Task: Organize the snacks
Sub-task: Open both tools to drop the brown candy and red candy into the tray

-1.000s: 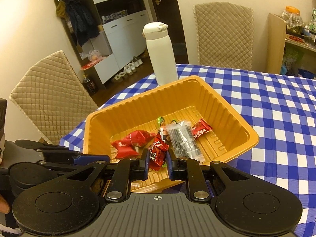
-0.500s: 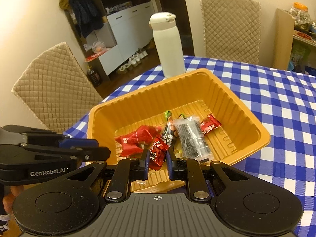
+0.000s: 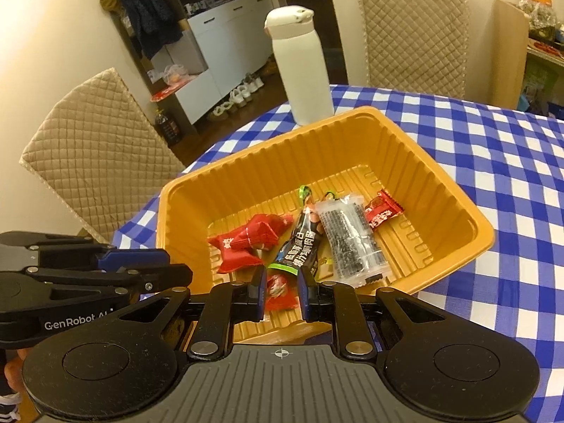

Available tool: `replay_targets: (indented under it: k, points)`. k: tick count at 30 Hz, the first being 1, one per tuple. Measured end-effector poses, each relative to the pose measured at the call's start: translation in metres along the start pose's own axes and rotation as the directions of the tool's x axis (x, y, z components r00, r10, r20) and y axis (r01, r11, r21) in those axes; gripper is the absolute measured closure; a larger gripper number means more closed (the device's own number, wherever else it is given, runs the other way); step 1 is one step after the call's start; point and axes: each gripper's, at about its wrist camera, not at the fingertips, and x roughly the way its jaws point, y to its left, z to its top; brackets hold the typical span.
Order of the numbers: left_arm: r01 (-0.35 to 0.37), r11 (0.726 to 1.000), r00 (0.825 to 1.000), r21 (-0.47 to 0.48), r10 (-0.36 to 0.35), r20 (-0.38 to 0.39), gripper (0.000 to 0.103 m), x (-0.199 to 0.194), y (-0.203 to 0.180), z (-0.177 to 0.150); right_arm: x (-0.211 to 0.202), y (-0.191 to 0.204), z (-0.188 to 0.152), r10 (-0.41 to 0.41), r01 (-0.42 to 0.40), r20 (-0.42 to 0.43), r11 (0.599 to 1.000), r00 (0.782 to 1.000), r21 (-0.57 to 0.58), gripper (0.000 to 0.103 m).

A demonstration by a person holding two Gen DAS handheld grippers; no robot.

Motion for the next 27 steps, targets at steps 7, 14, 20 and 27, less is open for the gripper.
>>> replay_targets:
  k: [7, 14, 20, 27]
  points:
    - [0.010, 1.000, 1.000, 0.003, -0.010, 0.015, 0.077, -0.013, -0.005, -0.004, -0.023, -0.001, -0.005, -0.002, 0.001, 0.034, 1.000, 0.999, 0.028, 0.079]
    - [0.023, 1.000, 0.999, 0.018, -0.023, 0.032, 0.076, -0.033, -0.012, -0.012, -0.057, 0.001, -0.017, -0.014, 0.008, 0.101, 0.998, 0.995, 0.061, 0.053]
    - [0.040, 0.999, 0.998, 0.033, -0.041, 0.040, 0.075, -0.050, -0.020, -0.024, -0.088, 0.002, -0.035, -0.041, 0.028, 0.131, 0.994, 0.990, 0.101, 0.046]
    - [0.062, 0.996, 0.998, 0.060, -0.063, 0.028, 0.067, -0.067, -0.033, -0.044, -0.123, 0.004, -0.065, -0.069, 0.048, 0.135, 0.987, 0.988, 0.154, 0.040]
